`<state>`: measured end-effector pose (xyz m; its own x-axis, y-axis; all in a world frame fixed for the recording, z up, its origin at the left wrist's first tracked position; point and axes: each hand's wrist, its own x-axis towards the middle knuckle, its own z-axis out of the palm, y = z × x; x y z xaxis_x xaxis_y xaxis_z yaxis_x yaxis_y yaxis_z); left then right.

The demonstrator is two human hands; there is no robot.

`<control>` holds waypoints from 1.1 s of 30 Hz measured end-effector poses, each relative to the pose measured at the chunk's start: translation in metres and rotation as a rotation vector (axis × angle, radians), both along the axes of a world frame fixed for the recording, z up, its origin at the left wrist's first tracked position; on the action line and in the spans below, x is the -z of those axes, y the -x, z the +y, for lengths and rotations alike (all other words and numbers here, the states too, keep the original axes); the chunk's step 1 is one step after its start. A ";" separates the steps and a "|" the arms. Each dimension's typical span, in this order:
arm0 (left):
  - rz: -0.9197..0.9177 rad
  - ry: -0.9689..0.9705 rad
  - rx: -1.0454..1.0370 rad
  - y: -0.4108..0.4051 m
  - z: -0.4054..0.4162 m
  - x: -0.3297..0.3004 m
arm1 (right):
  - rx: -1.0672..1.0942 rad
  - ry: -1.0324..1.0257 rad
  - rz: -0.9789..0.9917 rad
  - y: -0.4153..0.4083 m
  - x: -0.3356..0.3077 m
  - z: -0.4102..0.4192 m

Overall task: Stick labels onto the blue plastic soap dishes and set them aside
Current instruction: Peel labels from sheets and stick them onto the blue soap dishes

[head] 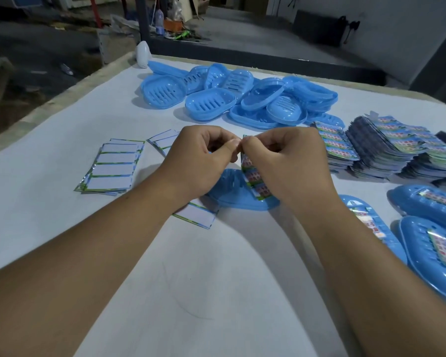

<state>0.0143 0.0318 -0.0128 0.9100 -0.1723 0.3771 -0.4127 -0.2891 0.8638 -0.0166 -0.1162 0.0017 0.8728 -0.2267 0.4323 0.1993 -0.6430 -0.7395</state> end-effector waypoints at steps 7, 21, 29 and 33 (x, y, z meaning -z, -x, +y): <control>0.035 0.040 -0.031 0.001 -0.002 0.002 | 0.011 -0.043 0.031 0.002 -0.002 -0.002; 0.043 0.009 -0.198 -0.002 0.004 -0.002 | 0.011 -0.336 0.090 0.003 -0.006 -0.013; 0.012 -0.006 -0.250 -0.007 0.010 -0.001 | 0.072 -0.414 0.099 0.001 -0.008 -0.011; 0.015 -0.014 -0.282 -0.010 0.013 0.001 | 0.080 -0.443 0.110 0.001 -0.008 -0.012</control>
<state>0.0246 0.0451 -0.0135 0.9282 0.0836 0.3626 -0.3014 -0.4025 0.8644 -0.0177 -0.1278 0.0096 0.8804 -0.4371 0.1841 0.0666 -0.2704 -0.9604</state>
